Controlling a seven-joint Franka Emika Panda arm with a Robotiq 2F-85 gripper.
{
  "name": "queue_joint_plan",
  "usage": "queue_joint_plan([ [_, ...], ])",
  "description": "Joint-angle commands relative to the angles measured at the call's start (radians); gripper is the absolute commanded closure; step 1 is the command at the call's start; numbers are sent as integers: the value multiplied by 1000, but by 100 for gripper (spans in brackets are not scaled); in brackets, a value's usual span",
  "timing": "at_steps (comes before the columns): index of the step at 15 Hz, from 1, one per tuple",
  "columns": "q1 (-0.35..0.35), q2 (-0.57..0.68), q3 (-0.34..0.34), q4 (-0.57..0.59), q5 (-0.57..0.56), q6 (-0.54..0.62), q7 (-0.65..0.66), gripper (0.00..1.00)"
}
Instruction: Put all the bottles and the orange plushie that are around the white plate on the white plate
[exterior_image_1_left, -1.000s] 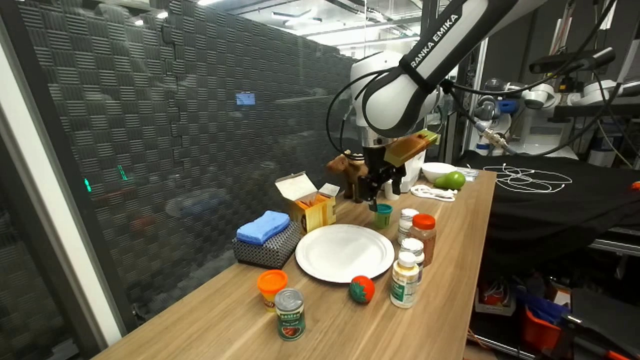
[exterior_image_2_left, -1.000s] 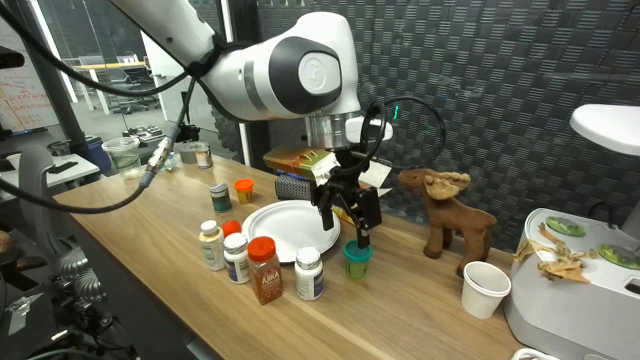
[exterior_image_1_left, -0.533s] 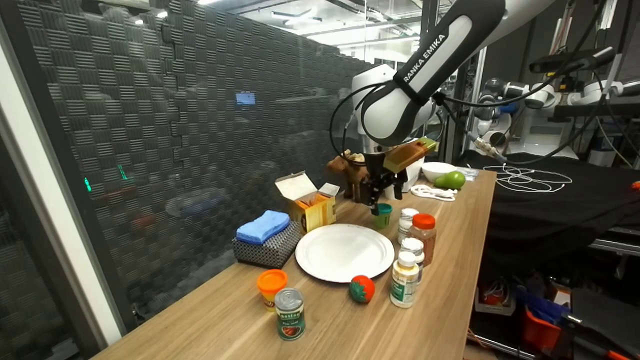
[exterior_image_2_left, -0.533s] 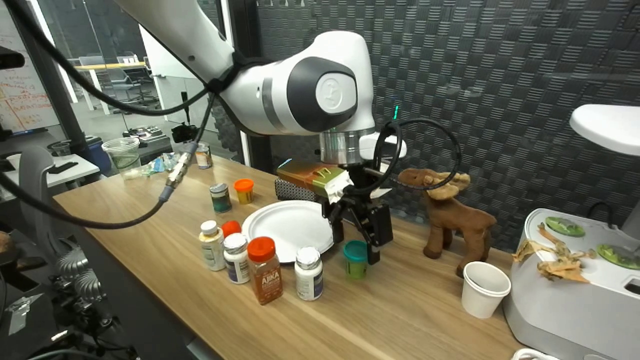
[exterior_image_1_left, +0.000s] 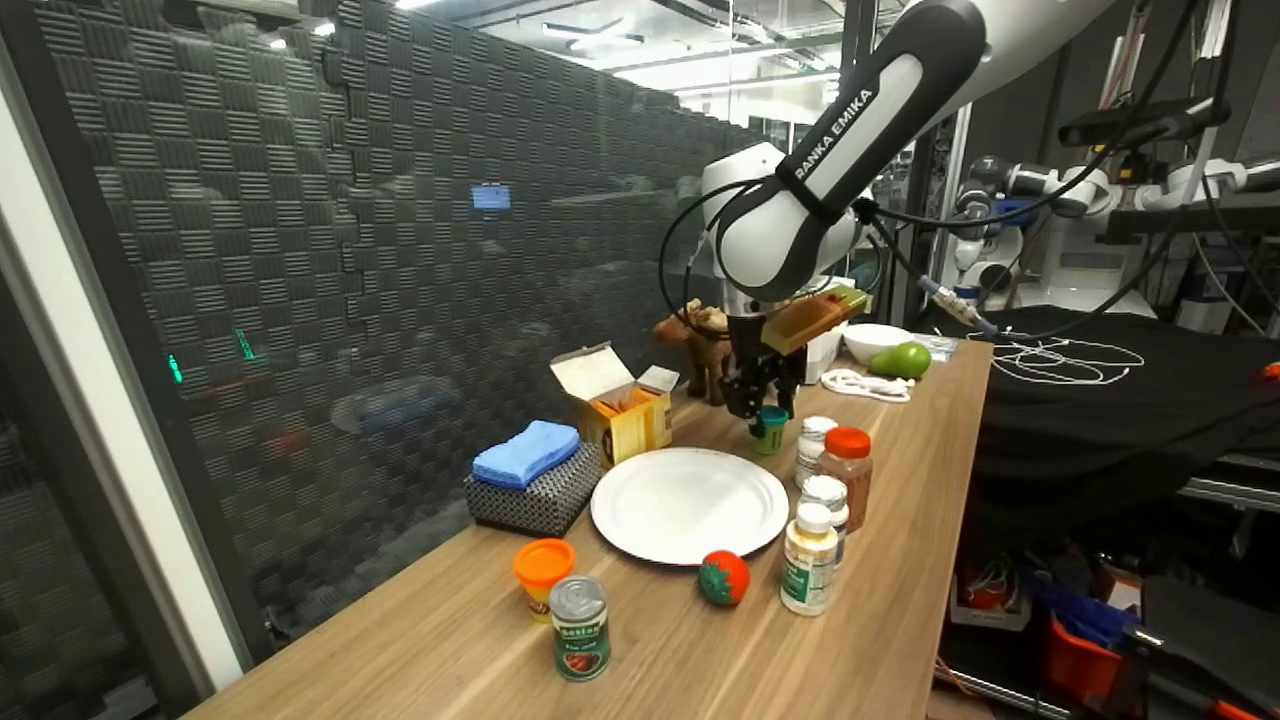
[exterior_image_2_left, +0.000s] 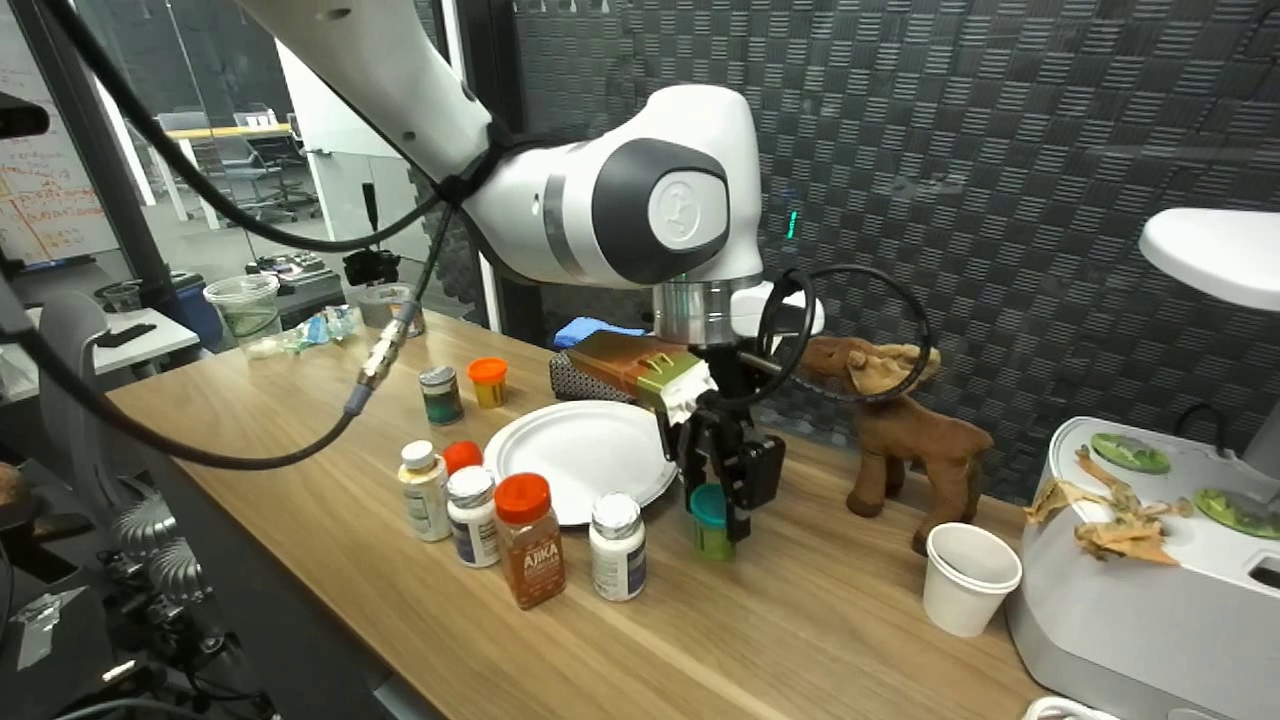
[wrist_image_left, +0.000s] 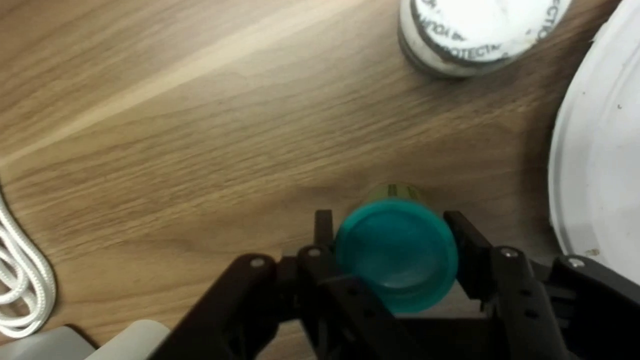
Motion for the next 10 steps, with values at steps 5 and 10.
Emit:
queue_joint_plan([
  [5, 51, -94, -28, -44, -27, -39, 71, 72],
  [10, 126, -202, 20, -79, -43, -82, 98, 72],
])
